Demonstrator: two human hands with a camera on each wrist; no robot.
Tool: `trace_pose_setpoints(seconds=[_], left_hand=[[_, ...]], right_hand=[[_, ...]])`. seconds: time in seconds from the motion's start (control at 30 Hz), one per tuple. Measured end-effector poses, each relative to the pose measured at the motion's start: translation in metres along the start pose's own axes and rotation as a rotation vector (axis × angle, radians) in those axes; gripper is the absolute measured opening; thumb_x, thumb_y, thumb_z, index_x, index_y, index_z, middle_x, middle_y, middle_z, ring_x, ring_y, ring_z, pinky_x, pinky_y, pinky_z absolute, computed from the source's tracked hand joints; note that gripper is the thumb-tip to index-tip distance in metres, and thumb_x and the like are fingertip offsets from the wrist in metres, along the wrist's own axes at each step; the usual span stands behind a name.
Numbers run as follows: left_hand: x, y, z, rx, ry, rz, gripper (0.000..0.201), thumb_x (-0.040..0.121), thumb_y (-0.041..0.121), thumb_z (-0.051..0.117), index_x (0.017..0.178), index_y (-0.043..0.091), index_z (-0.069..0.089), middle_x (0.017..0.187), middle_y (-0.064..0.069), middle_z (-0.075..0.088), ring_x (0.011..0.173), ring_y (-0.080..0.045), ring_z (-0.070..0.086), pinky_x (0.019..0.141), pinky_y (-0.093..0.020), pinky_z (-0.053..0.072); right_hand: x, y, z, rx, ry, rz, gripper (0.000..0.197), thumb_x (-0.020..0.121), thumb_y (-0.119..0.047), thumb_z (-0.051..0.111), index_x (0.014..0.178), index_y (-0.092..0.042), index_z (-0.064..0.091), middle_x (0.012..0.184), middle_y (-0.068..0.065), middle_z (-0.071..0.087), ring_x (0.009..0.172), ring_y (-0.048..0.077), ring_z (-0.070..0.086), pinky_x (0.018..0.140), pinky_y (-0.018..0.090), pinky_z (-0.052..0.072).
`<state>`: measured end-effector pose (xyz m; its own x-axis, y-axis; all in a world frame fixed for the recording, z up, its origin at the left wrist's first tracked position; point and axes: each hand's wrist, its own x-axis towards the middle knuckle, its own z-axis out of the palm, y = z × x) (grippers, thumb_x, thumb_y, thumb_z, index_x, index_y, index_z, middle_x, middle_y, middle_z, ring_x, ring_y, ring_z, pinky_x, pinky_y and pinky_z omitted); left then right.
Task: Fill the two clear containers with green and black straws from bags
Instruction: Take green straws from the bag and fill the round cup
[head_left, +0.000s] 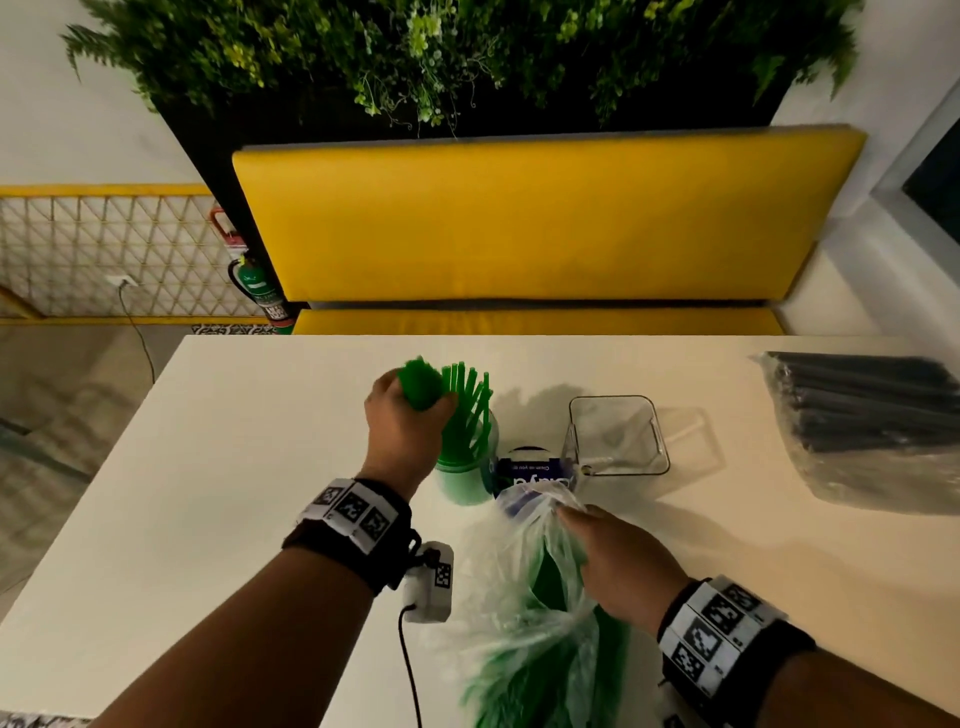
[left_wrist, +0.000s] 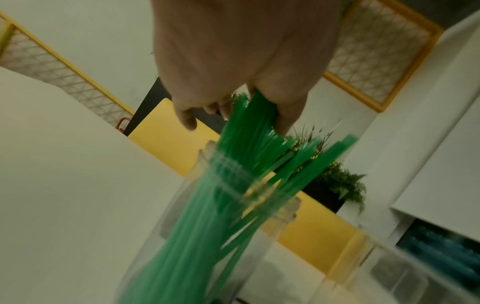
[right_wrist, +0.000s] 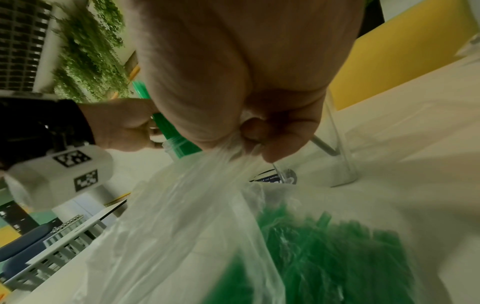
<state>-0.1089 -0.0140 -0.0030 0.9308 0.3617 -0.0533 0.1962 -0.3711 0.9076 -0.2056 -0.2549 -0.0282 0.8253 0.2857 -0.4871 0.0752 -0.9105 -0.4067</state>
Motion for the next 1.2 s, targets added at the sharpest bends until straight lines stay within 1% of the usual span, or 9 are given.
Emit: trace_pose_setpoints(seconds=[0.2,0.4,0.5,0.67,0.77,0.93,1.07,1.13,1.2], left_hand=[[-0.010,0.008,-0.012,0.078,0.035,0.263,0.098,0.077,0.030,0.083,0.153,0.024,0.020,0.155,-0.009,0.023,0.141,-0.020,0.029,0.110,-0.031,0.029],[-0.007,0.010,0.002,0.919,-0.213,0.644,0.059,0.098,0.060,0.030,0.148,0.029,0.038,0.159,-0.008,0.033,0.146,-0.031,0.030,0.119,-0.054,0.023],[0.002,0.015,-0.002,0.752,-0.213,0.689,0.035,0.098,0.032,0.046,0.128,0.019,0.060,0.134,-0.007,0.061,0.115,-0.034,0.061,0.099,-0.045,0.045],[-0.019,0.054,-0.016,0.641,0.072,0.801,0.025,0.093,0.025,0.058,0.116,0.017,0.065,0.122,-0.007,0.062,0.109,-0.030,0.058,0.088,-0.042,0.049],[-0.073,0.058,-0.004,0.465,-0.260,0.994,0.009,0.093,0.015,0.058,0.097,0.015,0.067,0.092,-0.003,0.067,0.080,-0.018,0.059,0.069,-0.033,0.052],[-0.118,-0.016,0.051,0.692,-0.903,0.528,0.023,0.097,0.011,0.047,0.101,0.014,0.069,0.103,-0.005,0.071,0.089,-0.018,0.064,0.076,-0.024,0.045],[-0.123,-0.055,0.084,0.753,-0.897,0.157,0.015,0.096,0.023,0.048,0.091,0.016,0.061,0.097,-0.006,0.065,0.086,-0.024,0.061,0.084,-0.038,0.055],[-0.129,-0.062,0.093,0.794,-0.846,0.034,0.022,0.093,0.031,0.053,0.109,0.018,0.059,0.112,-0.008,0.059,0.097,-0.025,0.058,0.091,-0.040,0.053],[-0.134,-0.066,0.099,0.844,-0.788,-0.036,0.050,0.093,0.037,0.056,0.137,0.016,0.045,0.134,-0.009,0.048,0.119,-0.028,0.052,0.100,-0.042,0.046]], right_hand=[[0.000,0.001,0.002,0.027,-0.002,0.010,0.077,0.086,-0.002,0.043,0.153,-0.034,0.020,0.155,-0.004,0.032,0.127,0.022,0.050,0.102,0.033,0.044],[0.002,-0.002,0.005,0.043,-0.005,0.005,0.078,0.085,-0.003,0.041,0.152,-0.036,0.020,0.156,-0.006,0.032,0.129,0.021,0.048,0.103,0.034,0.043],[0.003,0.001,0.006,0.054,-0.004,-0.004,0.078,0.084,-0.005,0.042,0.152,-0.037,0.020,0.157,-0.005,0.031,0.132,0.021,0.045,0.106,0.034,0.041],[-0.001,0.004,0.006,0.077,0.010,-0.029,0.078,0.085,-0.005,0.044,0.152,-0.036,0.021,0.158,-0.002,0.030,0.133,0.021,0.045,0.106,0.033,0.042],[-0.003,0.003,0.006,0.100,0.038,-0.060,0.077,0.086,-0.004,0.046,0.152,-0.034,0.021,0.158,-0.004,0.029,0.129,0.020,0.049,0.102,0.029,0.043],[-0.011,0.000,0.003,0.193,0.102,-0.125,0.071,0.089,-0.006,0.052,0.151,-0.030,0.028,0.156,-0.010,0.033,0.130,0.016,0.050,0.101,0.019,0.038],[-0.018,0.000,0.002,0.259,0.102,-0.161,0.071,0.090,-0.008,0.051,0.152,-0.033,0.025,0.159,-0.016,0.022,0.115,0.005,0.057,0.094,0.012,0.035],[-0.021,0.001,0.003,0.278,0.104,-0.176,0.071,0.090,-0.009,0.050,0.151,-0.036,0.026,0.157,-0.019,0.022,0.076,-0.014,0.053,0.083,0.009,0.035],[-0.023,0.002,0.005,0.297,0.113,-0.186,0.069,0.090,-0.010,0.050,0.151,-0.035,0.028,0.157,-0.019,0.024,0.083,-0.020,0.049,0.088,0.009,0.040]])
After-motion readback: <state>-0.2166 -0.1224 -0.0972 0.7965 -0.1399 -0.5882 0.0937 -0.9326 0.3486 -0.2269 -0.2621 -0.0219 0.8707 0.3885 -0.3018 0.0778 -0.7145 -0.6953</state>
